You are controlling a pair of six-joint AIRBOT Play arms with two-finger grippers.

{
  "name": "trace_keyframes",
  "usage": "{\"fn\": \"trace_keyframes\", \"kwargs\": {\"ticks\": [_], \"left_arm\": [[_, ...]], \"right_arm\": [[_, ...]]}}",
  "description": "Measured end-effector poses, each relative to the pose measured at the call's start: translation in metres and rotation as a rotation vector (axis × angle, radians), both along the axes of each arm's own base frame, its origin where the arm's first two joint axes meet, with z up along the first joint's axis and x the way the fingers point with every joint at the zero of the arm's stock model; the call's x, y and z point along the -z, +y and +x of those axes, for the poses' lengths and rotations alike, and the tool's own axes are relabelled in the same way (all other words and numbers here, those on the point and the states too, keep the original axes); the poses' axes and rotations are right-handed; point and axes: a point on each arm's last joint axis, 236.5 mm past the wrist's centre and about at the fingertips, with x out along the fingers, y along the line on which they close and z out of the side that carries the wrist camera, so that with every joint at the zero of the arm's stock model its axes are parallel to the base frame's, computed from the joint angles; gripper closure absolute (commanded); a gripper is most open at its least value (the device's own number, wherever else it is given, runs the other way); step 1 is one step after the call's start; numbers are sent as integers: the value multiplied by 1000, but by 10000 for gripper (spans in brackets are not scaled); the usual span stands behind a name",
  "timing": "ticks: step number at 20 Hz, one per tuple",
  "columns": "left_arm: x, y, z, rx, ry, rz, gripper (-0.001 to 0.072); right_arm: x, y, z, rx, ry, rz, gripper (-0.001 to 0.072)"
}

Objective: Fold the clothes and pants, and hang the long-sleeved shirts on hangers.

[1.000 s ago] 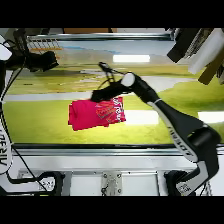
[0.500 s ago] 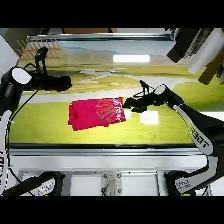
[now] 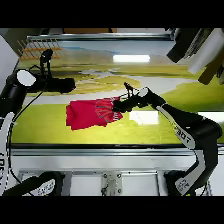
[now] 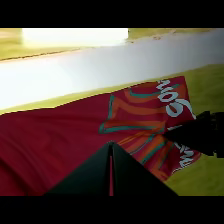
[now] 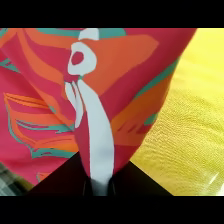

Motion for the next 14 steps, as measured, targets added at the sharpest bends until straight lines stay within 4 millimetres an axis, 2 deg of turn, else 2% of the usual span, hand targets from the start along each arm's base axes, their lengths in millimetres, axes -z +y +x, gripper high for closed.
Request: {"fn": "trace_keyframes", "kwargs": {"ticks": [2, 3, 5, 7, 8, 10, 12, 14], "left_arm": [[1, 0, -1, 3, 6, 1, 700], [1, 0, -2, 4, 7, 2, 700], [2, -1, -2, 7, 10, 2, 700], [2, -1, -3, 7, 11, 2, 700], [2, -1, -3, 7, 11, 2, 700], [2, -1, -3, 7, 11, 2, 700], [2, -1, -3, 7, 11, 2, 700], [2, -1, -3, 7, 11, 2, 700]], "right_arm": [[-20, -28, 19, 37, -64, -43, 693], [-32, -55, 31, 72, -101, -86, 693], [-57, -125, 52, 167, -161, -198, 693], [-84, -215, 64, 302, -206, -323, 693], [-95, -260, 63, 375, -209, -376, 693], [-113, -350, 49, 534, -189, -459, 693], [-119, -422, 19, 677, -130, -511, 693], [-115, -472, -19, 799, -44, -530, 693]]}}
